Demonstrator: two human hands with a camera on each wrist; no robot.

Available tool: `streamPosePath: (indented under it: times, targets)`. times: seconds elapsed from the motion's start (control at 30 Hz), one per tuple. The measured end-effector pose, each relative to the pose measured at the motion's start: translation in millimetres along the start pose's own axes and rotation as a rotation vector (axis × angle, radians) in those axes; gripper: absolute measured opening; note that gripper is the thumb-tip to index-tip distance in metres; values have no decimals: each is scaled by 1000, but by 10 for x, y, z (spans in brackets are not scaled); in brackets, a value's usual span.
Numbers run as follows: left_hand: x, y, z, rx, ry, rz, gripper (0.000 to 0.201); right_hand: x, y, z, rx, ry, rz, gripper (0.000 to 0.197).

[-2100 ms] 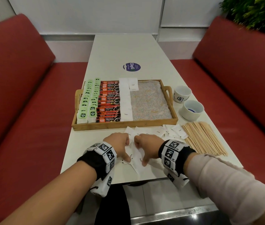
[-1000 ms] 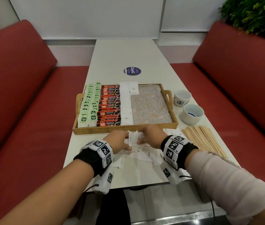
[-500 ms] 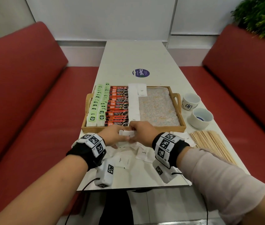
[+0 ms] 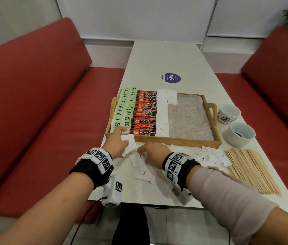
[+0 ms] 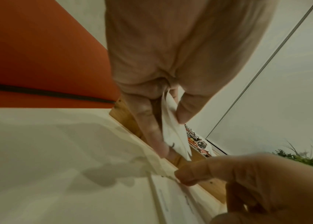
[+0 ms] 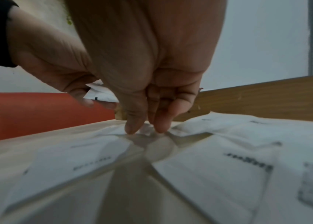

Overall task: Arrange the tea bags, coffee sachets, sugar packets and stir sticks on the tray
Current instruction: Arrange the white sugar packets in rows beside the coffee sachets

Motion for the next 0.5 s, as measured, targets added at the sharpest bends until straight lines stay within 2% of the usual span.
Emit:
streamPosePath:
  times: [0.1, 0.23, 0.4, 0.5]
  targets:
    - [-7, -53, 20, -54, 6, 40, 43, 14, -15, -45, 13, -8, 12, 34]
    - [4, -56, 33, -57, -21, 60, 40, 16, 2, -90, 64, -61, 10, 47]
    - [15, -25, 15, -5, -57, 54, 32, -50, 60, -91, 110, -35, -60, 26]
    - [17, -7, -35, 33, -113, -109, 38, -178, 133, -84, 140, -30, -207, 12]
Point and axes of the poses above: each hand's wrist, its own z-axis away from the middle knuckle, its own x-axis out of the palm, y = z × x, the point moved 6 cm from there along -z, towards the middle knuckle, and after that the axes turned 15 degrees about x, right-handed, at the moved point
